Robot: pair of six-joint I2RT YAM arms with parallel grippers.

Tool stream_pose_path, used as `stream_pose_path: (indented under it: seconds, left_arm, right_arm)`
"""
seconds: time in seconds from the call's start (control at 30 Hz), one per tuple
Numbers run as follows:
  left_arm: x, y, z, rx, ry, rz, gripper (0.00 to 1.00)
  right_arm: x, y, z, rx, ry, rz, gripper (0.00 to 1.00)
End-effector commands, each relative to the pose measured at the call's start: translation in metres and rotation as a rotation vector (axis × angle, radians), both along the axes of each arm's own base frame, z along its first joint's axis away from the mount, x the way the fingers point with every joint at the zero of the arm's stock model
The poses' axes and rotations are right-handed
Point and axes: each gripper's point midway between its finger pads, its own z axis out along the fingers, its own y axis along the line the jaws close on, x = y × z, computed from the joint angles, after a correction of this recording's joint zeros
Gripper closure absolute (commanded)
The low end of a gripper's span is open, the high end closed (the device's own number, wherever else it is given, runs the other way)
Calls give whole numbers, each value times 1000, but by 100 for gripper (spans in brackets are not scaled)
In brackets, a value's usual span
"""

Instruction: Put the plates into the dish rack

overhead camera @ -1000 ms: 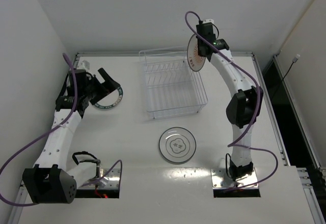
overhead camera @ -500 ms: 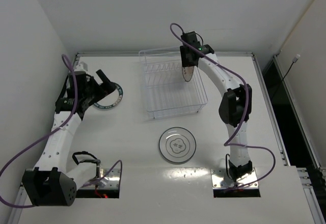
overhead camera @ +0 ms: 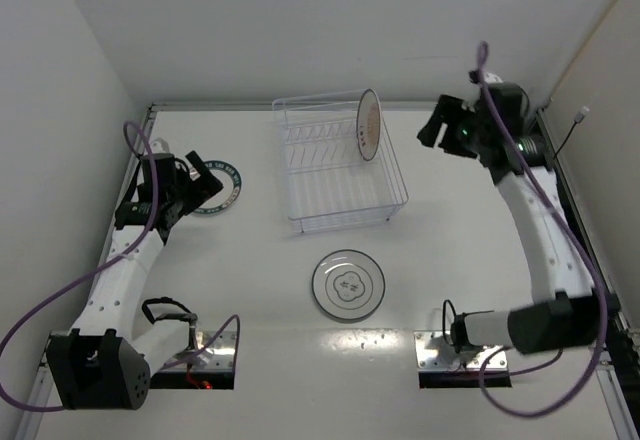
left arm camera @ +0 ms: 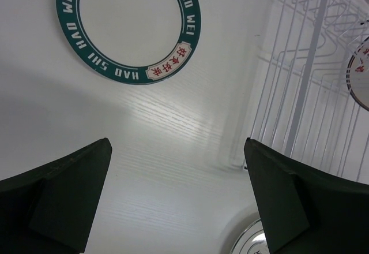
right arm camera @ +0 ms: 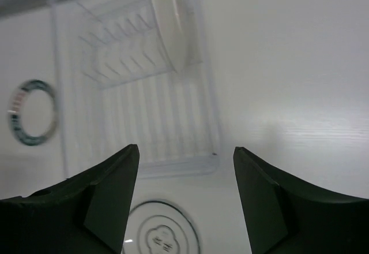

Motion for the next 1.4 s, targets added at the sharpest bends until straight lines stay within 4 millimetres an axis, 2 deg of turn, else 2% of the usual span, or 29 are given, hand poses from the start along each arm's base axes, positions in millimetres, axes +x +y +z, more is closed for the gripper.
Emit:
stream_pose_path:
  seconds: [0.0, 0.03, 0.07, 0.1, 0.13, 0.17, 0.23, 0.27, 0.3, 0.33, 0.4, 0.43, 0.5, 0.63, 0.73, 0.77, 0.87, 0.9, 0.97, 1.0, 1.03, 1.07, 1.1, 1.17, 1.23, 1.27, 1.3, 1.33, 1.37]
  left_arm:
    - [10, 1, 12, -20, -60, 40, 1]
    - [10, -1, 12, -25, -60, 33, 1]
    - [12, -3, 14, -32, -69, 23, 1]
    - [14, -4, 17, -38, -84, 15, 1]
    - [16, -6, 23, -44, -99, 6, 1]
    - [19, -6, 31, -35, -121, -1, 1]
    - [24, -5, 42, -25, -144, -8, 1]
    - [26, -5, 47, -25, -155, -8, 1]
    - [27, -5, 55, -15, -171, -14, 1]
    - [28, -5, 59, -6, -181, -8, 1]
    - [30, -7, 72, 36, -205, -28, 1]
    - [30, -4, 79, 63, -225, -12, 1]
    - [27, -10, 91, 98, -242, -38, 1]
    - [17, -11, 98, 138, -257, -40, 1]
    - [10, -12, 100, 159, -266, -41, 1]
    - [7, -10, 91, 175, -238, -31, 1]
    - [0, -10, 92, 198, -233, -33, 1]
    - [-1, -10, 94, 207, -231, -39, 1]
    - [-2, -9, 102, 224, -242, -33, 1]
    - [-3, -6, 100, 233, -231, -22, 1]
    - [-3, -6, 106, 230, -245, -21, 1]
    - [-3, -7, 111, 233, -256, -19, 1]
    - [-3, -7, 111, 241, -255, -23, 1]
    - [-4, -5, 114, 245, -263, -13, 1]
    - [-7, -4, 117, 243, -276, -11, 1]
    - [-8, -4, 120, 241, -284, -10, 1]
    - [-8, -4, 120, 233, -285, -5, 1]
    - [-9, -4, 125, 230, -305, -2, 1]
    - [-11, -2, 128, 232, -315, 7, 1]
  right_arm:
    - [-55, 11, -71, 361, 163, 69, 36]
    - [-66, 13, -85, 436, 177, 71, 36]
    - [-91, 16, -113, 533, 226, 48, 34]
    - [-96, 13, -116, 574, 231, 55, 32]
    - [-107, 5, -131, 568, 298, 9, 30]
    - [-116, 6, -146, 574, 350, -7, 28]
    - [-121, 16, -159, 635, 359, 21, 26]
    - [-142, 26, -184, 691, 447, -3, 25]
    - [-152, 33, -193, 710, 472, 7, 25]
    - [-175, 40, -218, 734, 532, -4, 25]
    - [-199, 46, -237, 758, 581, -29, 25]
    - [-225, 48, -258, 769, 647, -60, 22]
    - [-259, 51, -283, 781, 742, -103, 20]
    - [-291, 60, -309, 757, 826, -107, 20]
    - [-295, 68, -317, 727, 857, -107, 23]
    - [-295, 76, -318, 706, 850, -53, 23]
    - [-293, 91, -326, 648, 913, -16, 37]
    - [-289, 94, -332, 618, 952, -24, 48]
    - [-287, 100, -336, 564, 1000, -21, 61]
    - [-287, 97, -340, 528, 1005, -30, 84]
    - [-286, 95, -340, 513, 1007, -44, 94]
    - [-289, 91, -338, 491, 1028, -67, 100]
    - [-292, 85, -337, 457, 1024, -80, 100]
    - [-281, 81, -323, 436, 992, -81, 100]
    - [-285, 73, -302, 404, 994, -45, 100]
    - [-269, 77, -282, 394, 957, -1, 100]
    - [-281, 67, -270, 347, 1018, -15, 100]
    - [-255, 67, -240, 323, 921, 53, 100]
    - [-250, 62, -226, 288, 900, 67, 100]
